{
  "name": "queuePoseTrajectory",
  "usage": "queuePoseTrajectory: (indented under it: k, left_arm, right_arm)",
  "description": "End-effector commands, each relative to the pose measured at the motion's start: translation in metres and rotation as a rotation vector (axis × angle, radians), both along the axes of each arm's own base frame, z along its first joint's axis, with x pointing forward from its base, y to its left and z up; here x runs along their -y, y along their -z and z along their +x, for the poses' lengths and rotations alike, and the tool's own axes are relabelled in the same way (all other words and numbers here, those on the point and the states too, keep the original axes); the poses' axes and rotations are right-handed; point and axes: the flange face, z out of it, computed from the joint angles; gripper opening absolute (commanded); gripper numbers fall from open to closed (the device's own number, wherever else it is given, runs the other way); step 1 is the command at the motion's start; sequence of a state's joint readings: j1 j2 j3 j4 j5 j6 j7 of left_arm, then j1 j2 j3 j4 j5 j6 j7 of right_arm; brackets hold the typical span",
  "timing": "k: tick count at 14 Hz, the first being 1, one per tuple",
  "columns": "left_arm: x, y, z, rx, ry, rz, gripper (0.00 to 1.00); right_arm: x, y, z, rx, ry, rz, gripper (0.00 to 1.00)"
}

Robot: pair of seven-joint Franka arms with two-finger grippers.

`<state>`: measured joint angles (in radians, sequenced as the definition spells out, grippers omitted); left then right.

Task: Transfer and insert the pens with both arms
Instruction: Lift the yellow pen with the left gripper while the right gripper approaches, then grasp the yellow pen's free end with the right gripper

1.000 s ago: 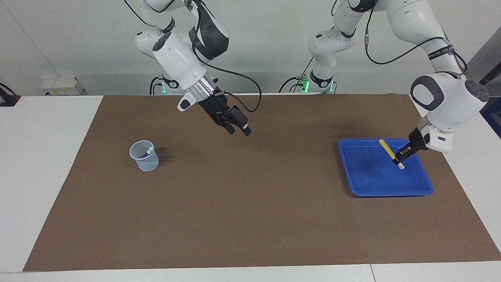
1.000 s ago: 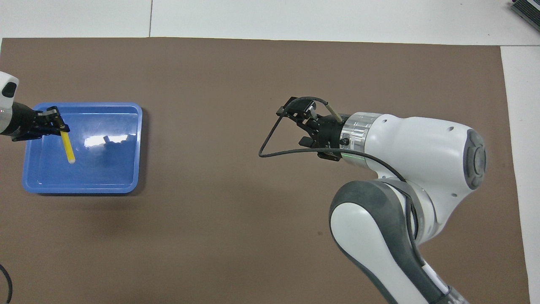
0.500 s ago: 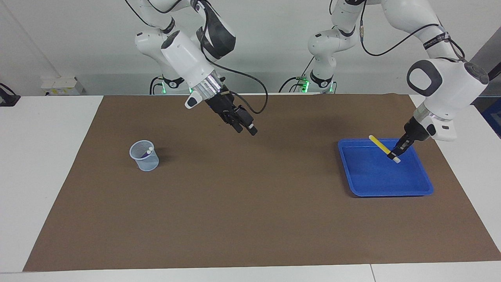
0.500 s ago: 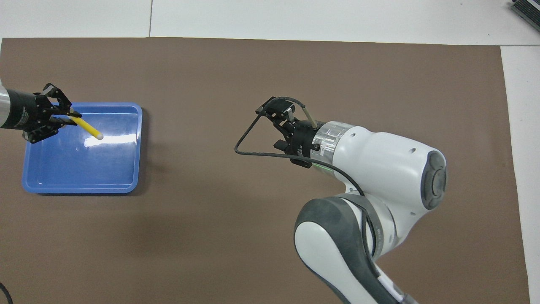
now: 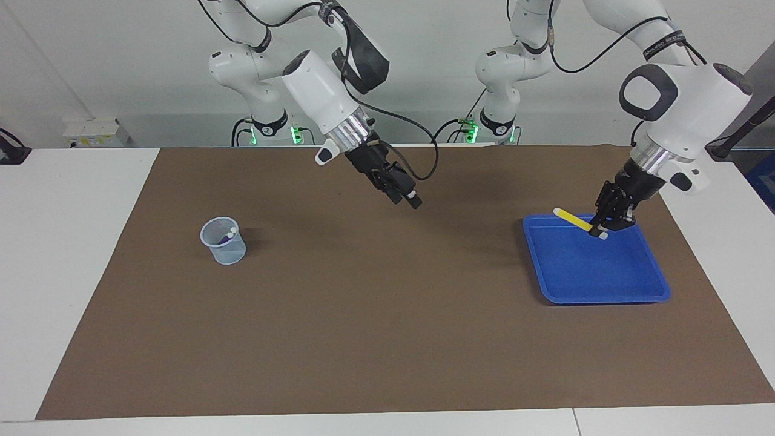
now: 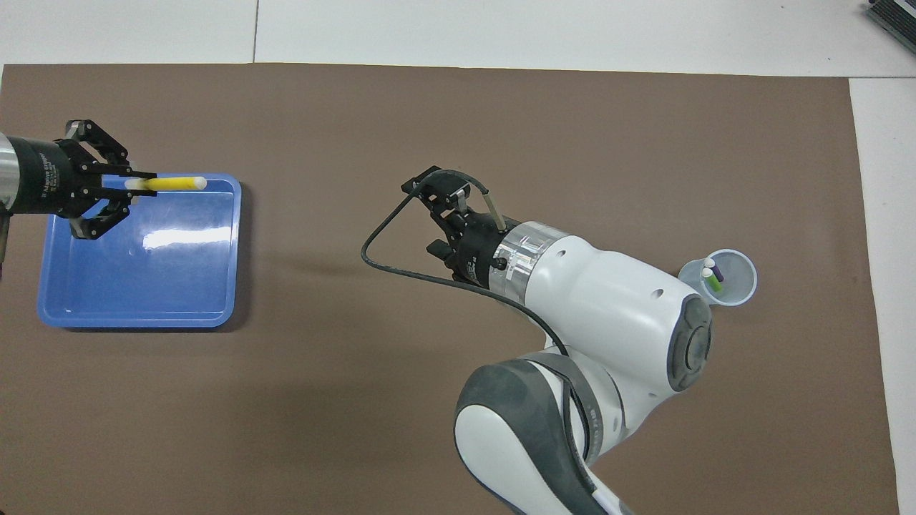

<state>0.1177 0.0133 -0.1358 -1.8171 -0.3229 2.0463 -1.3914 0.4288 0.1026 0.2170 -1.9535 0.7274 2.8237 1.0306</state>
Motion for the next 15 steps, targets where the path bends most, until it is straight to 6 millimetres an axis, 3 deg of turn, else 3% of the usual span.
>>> queuePoseTrajectory:
  k: [1,6,9,11,13,15]
  left_arm:
    - [0.032,-0.019,-0.017,-0.039,-0.121,-0.051,0.0]
    - [0.082,-0.029,-0.039,-0.133,-0.216,-0.084,0.0]
    - [0.108,-0.022,-0.059,-0.179,-0.24,-0.083,0.0]
    - [0.121,-0.02,-0.068,-0.203,-0.273,-0.086,0.0]
    - [0.128,-0.021,-0.073,-0.218,-0.31,-0.09,0.0]
    - [0.136,-0.023,-0.077,-0.228,-0.335,-0.092,0.0]
  right_arm:
    - [-0.013,0.001,0.003,0.013,0.037,0.048,1.0]
    - [-0.016,0.006,0.005,0.052,0.013,0.021,1.0]
    - [-0.033,-0.017,0.004,0.087,0.013,0.067,0.93]
    - [-0.034,-0.023,0.006,0.097,0.012,0.075,0.86]
    - [-0.051,-0.033,-0.002,0.117,-0.016,0.088,0.86]
    - [-0.058,-0.031,-0.007,0.121,-0.031,0.083,0.87]
